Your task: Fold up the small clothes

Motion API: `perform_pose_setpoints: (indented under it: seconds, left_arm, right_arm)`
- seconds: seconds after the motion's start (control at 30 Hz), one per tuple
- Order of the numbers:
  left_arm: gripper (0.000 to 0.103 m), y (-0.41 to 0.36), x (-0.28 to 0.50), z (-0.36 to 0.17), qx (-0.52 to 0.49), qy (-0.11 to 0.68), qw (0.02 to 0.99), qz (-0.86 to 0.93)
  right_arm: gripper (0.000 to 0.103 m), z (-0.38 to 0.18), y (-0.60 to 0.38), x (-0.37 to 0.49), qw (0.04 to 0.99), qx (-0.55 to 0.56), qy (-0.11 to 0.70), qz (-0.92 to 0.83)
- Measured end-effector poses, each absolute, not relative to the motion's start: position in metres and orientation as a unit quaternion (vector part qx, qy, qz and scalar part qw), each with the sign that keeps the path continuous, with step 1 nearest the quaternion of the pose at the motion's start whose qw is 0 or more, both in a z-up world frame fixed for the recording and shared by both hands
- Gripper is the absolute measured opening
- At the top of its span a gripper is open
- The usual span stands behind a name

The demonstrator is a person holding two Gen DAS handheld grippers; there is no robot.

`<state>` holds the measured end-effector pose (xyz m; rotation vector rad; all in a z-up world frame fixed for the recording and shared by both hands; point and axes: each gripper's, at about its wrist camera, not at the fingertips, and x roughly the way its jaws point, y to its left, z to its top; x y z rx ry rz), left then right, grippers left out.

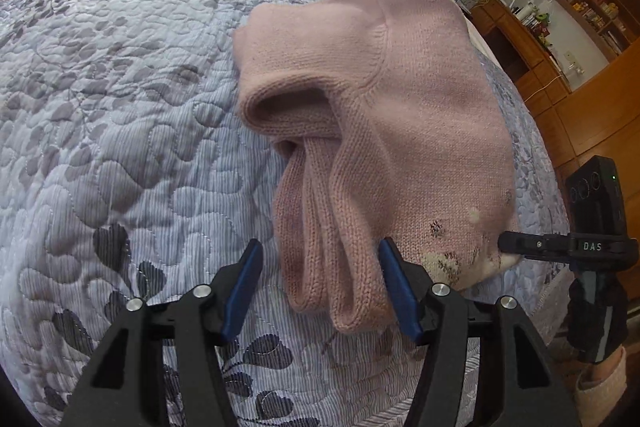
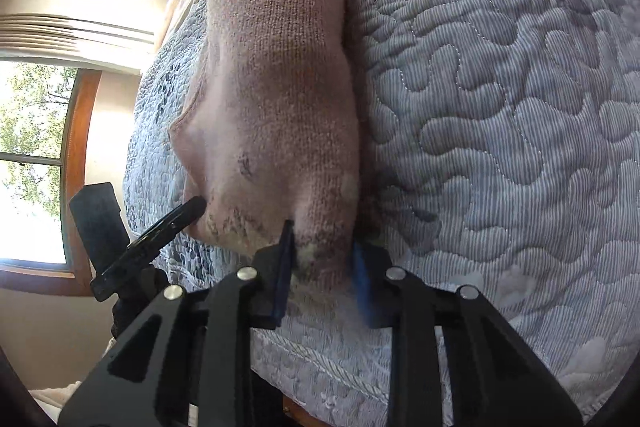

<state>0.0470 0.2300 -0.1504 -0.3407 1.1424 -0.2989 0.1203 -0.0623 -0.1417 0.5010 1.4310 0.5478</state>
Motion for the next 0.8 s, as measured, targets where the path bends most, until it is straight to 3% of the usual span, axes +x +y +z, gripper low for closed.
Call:
perform_pose_setpoints:
  seconds: [0.3,0.47,0.63,0.8]
  left_arm:
    - [0.063,0.240,0.040,-0.161,-0.188,0.547,0.803,-0.140]
    - [0.062,0.237,0.029,-0.136,-0.148,0.546,0.816,-0.123]
    - [0.074,0.231,0.006,-0.105,-0.108,0.540,0.830,-0.092]
    - [0.080,0.222,-0.018,-0.076,-0.085,0.534,0.839,-0.061]
  right_arm:
    - [0.030,-0.150,-0.064,0.100,0.694,0.234,0.643,0.224]
    - [0.060,-0.126,-0.096,0.090,0.734,0.183,0.626,0.188]
    - [0.081,-0.094,-0.097,0.075,0.777,0.112,0.604,0.140]
    - [0.089,-0.057,-0.089,0.054,0.804,0.064,0.580,0.111]
